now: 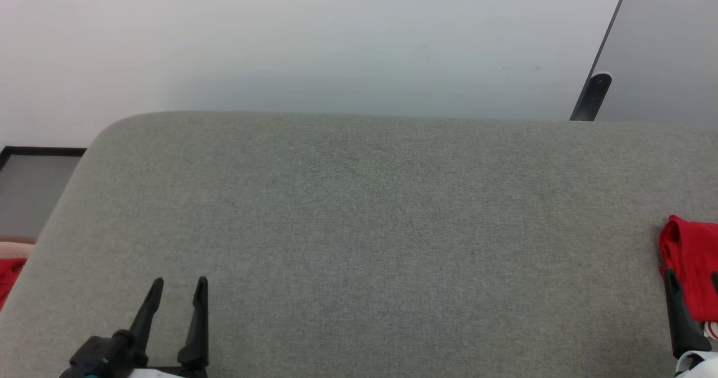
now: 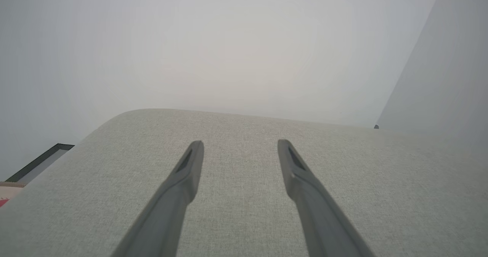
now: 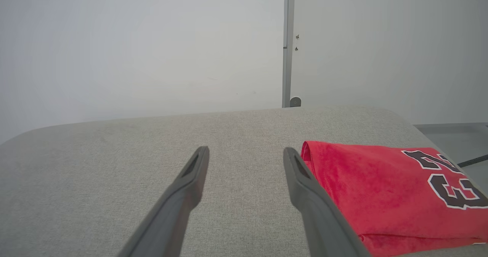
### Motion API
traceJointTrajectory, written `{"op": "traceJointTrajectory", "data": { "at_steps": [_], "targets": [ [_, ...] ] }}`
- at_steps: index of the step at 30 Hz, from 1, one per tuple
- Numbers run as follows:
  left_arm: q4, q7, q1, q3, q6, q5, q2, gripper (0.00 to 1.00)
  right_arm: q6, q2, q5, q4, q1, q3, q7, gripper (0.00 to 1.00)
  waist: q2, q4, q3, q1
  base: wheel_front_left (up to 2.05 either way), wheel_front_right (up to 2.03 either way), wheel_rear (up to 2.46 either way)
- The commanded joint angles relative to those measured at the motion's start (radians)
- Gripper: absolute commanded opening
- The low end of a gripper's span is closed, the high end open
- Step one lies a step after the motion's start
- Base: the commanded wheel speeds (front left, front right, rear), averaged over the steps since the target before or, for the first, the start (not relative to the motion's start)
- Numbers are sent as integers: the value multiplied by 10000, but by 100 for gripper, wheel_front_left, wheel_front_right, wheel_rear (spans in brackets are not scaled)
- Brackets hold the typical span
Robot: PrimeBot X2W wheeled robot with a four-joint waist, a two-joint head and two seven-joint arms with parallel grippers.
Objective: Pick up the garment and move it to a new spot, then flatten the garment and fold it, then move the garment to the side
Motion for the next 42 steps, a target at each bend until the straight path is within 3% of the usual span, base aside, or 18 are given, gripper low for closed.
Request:
{"op": "traceJointTrajectory", "data": {
  "at_steps": [1,22,23,29,42],
  "targets": [
    [-40,2,-62,-8,15,68,44,100,-8,26,-59,-31,61,-3,-46,100,0,-10,-1,0,0,0,0],
    [25,36,6,-53,274,-80,-1,100,-8,-30,16,-188,-45,142,34,100,0,-114,20,0,0,0,0],
    [15,34,3,-50,278,-85,6,0,-8,-27,19,-204,-44,135,30,0,0,-131,31,0,0,0,0],
    [568,100,223,-149,260,-101,-321,0,0,292,38,439,35,174,46,0,0,-126,25,0,0,0,0],
    [722,704,-119,111,149,-2113,-567,0,-1,470,2064,983,-385,266,92,0,0,-97,26,0,0,0,0]
  ]
}}
